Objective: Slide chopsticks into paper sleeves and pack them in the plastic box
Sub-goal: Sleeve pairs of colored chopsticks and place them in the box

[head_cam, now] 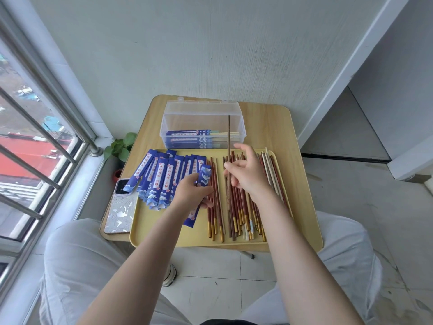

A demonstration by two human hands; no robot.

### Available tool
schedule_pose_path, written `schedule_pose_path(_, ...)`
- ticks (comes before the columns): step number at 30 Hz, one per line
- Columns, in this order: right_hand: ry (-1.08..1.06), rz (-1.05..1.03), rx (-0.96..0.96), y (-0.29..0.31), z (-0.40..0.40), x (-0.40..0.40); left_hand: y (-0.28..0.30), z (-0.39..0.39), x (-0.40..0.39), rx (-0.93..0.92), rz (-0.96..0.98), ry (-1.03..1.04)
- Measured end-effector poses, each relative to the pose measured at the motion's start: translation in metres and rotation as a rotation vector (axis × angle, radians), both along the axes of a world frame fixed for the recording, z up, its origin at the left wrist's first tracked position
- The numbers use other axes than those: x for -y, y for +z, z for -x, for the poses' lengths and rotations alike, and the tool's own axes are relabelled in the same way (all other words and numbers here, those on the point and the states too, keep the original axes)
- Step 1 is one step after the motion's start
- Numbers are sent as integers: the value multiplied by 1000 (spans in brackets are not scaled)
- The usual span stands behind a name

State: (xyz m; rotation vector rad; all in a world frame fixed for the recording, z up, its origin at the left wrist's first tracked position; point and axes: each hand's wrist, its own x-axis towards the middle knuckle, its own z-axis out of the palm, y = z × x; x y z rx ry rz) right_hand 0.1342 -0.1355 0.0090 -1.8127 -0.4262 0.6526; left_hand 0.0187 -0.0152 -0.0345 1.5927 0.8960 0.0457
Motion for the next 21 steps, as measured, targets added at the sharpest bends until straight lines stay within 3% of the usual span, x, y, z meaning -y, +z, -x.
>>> schedule_pose_path(6,3,-208,-71,18,-2,4,1,2,3,-38,-112,-108)
schedule_pose_path(11,16,-467,-270,35,-5,4,2,0,3,-126,-217,-71)
schedule_pose_path(15,-2,-388,-117,33,-7,1,1,0,3,-164,-275,-21)
schedule_pose_path(21,-238,-345,45,25,-15,-2,1,4,5,-189,-315,-58)
